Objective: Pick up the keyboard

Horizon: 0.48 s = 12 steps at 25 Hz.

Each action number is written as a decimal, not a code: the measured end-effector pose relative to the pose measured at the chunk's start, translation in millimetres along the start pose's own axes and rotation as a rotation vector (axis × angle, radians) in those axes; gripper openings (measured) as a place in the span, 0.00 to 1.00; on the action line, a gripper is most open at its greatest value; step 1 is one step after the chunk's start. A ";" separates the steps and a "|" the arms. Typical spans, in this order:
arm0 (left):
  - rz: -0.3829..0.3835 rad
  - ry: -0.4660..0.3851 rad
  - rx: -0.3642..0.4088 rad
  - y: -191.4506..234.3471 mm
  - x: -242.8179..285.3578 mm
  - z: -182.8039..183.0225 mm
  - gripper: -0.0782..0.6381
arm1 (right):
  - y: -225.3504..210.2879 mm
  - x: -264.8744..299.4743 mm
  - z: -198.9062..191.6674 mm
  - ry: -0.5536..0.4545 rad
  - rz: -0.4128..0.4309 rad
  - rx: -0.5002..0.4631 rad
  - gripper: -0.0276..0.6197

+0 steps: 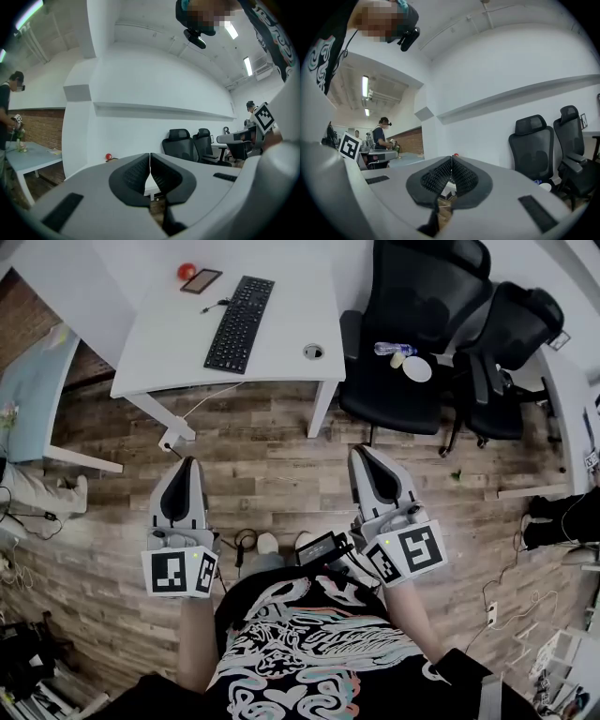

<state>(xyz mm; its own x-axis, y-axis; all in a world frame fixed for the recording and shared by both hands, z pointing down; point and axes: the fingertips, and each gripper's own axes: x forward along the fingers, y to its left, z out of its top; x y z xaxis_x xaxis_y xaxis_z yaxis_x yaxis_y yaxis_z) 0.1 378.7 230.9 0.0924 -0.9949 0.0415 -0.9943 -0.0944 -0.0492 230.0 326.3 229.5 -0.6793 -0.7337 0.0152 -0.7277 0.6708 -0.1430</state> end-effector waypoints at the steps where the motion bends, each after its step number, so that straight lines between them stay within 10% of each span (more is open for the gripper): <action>1: 0.002 -0.008 0.007 -1.1 1.2 2.1 0.14 | -2.1 0.6 2.9 -0.015 0.003 0.009 0.09; 12: -0.005 -0.032 0.013 -36.2 19.1 8.0 0.14 | -13.9 -3.0 7.8 -0.051 0.135 0.056 0.09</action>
<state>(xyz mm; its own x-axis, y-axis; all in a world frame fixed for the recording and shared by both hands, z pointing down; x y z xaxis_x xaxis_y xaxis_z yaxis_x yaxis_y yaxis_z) 38.2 362.8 225.5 0.0995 -0.9950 0.0097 -0.9931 -0.0999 -0.0616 242.9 318.2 223.8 -0.7638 -0.6429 -0.0578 -0.6229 0.7576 -0.1949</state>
